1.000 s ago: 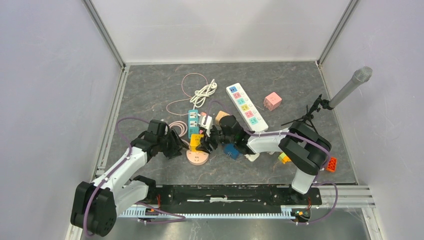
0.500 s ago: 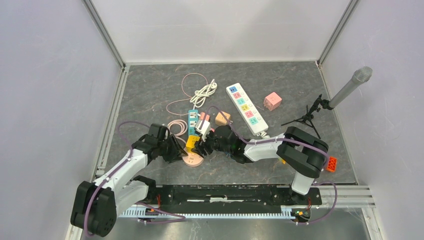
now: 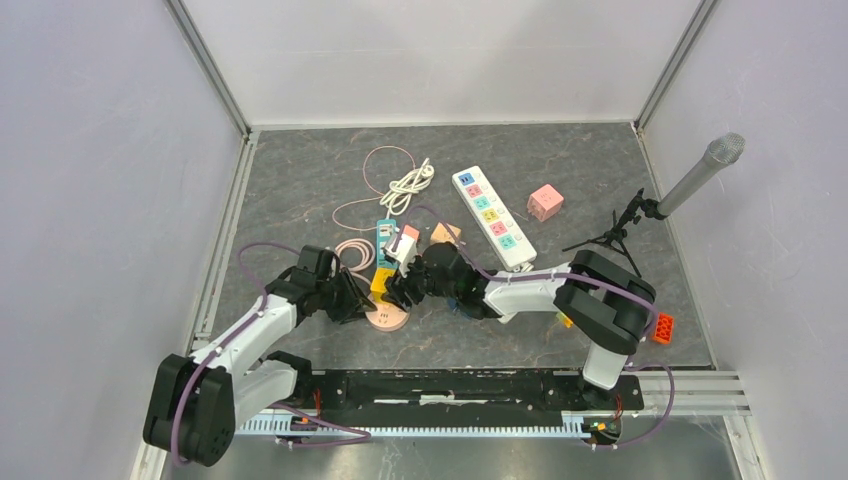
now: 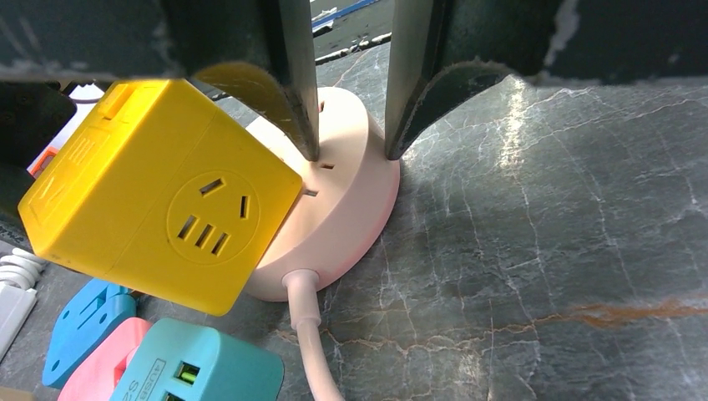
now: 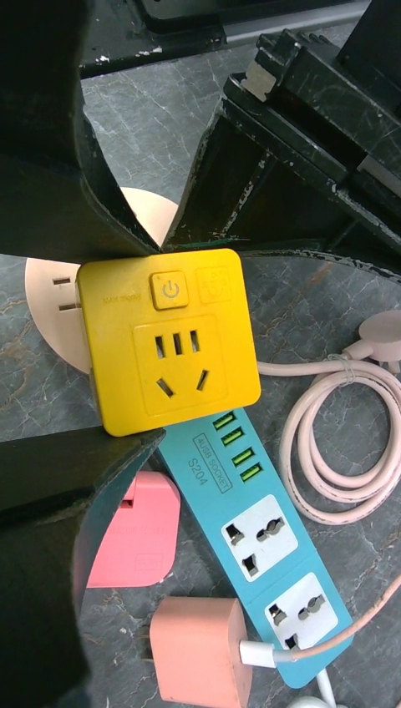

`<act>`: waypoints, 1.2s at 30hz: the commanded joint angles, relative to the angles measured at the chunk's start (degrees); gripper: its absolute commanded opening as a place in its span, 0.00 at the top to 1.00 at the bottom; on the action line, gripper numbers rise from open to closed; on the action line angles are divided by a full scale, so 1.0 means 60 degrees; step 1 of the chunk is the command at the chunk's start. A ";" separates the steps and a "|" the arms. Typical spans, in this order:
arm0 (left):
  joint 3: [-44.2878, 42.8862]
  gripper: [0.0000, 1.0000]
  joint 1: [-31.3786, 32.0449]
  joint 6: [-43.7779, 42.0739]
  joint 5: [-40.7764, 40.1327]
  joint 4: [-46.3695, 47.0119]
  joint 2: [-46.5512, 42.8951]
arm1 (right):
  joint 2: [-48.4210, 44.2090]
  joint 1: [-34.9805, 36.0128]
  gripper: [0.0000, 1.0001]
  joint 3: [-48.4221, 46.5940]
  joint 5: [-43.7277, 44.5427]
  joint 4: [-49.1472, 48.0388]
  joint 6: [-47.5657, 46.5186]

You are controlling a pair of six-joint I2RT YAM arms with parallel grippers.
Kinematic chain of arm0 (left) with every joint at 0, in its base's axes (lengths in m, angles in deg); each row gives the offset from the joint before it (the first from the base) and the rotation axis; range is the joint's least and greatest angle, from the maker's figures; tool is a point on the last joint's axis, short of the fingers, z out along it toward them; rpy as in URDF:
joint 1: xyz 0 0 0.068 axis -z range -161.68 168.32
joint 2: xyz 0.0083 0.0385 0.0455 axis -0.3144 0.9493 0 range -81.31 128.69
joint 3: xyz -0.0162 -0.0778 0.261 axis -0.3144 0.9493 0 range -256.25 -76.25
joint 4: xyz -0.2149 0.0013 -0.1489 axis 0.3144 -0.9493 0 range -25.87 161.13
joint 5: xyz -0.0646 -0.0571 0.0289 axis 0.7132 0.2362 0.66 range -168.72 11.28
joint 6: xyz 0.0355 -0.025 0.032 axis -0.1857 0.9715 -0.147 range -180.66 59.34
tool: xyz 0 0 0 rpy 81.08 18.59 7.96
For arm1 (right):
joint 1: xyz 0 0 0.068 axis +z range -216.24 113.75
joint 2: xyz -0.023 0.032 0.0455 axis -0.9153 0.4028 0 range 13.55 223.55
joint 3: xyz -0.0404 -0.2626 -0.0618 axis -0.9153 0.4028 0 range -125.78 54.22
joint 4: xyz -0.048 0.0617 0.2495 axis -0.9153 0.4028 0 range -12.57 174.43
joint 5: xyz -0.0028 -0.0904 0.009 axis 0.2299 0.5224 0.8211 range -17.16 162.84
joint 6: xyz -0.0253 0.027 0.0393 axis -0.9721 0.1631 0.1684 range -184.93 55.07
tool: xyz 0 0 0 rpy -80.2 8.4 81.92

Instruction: Pull the plug off the socket

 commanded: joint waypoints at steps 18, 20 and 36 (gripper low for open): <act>-0.0073 0.68 0.0057 0.0145 -0.0544 -0.0515 -0.0005 | -0.0094 0.0475 1.00 -0.0083 -0.0441 -0.2293 0.0477; -0.0027 0.68 0.0057 0.0190 -0.0489 -0.0423 0.0037 | 0.0025 0.0294 1.00 -0.0002 -0.0852 -0.2763 0.1145; 0.0088 0.68 0.0057 0.0205 -0.0515 -0.0376 0.0037 | -0.0187 0.0410 1.00 0.0172 -0.0652 -0.2967 0.0763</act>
